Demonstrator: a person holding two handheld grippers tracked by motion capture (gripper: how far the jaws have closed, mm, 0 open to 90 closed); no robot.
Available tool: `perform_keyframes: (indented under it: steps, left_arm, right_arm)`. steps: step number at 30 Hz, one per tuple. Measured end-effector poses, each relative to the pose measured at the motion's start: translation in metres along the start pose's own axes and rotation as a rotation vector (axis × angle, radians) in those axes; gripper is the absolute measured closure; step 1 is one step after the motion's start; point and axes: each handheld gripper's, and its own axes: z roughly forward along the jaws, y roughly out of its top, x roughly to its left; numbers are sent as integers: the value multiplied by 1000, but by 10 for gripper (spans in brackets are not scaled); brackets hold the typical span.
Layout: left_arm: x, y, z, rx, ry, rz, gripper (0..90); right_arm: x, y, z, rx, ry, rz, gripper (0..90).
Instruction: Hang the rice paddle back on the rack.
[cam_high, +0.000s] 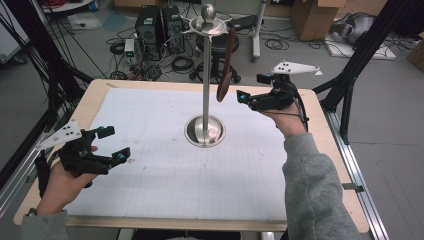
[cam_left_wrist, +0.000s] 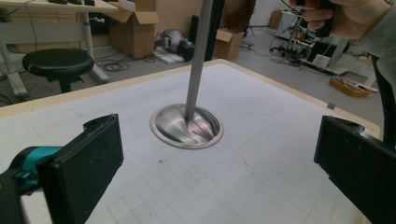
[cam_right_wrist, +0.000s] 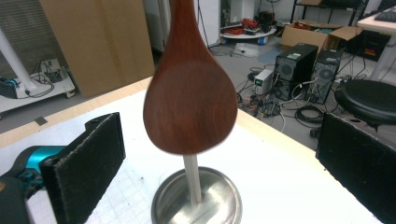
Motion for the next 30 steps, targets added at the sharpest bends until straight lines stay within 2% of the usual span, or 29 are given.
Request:
perform_keyframes:
  steps: [14,23,30]
  left_arm:
    - [5,-1,9,-1,-4,-14,18]
    - [9,1,9,-11,-3,-18,18]
    - [10,0,8,-9,3,-19,18]
  right_arm:
    - [-12,-38,-12,28,-26,51,0]
    - [-14,-54,-21,2,-24,82,0]
    - [-19,-64,-36,-40,-43,110,0]
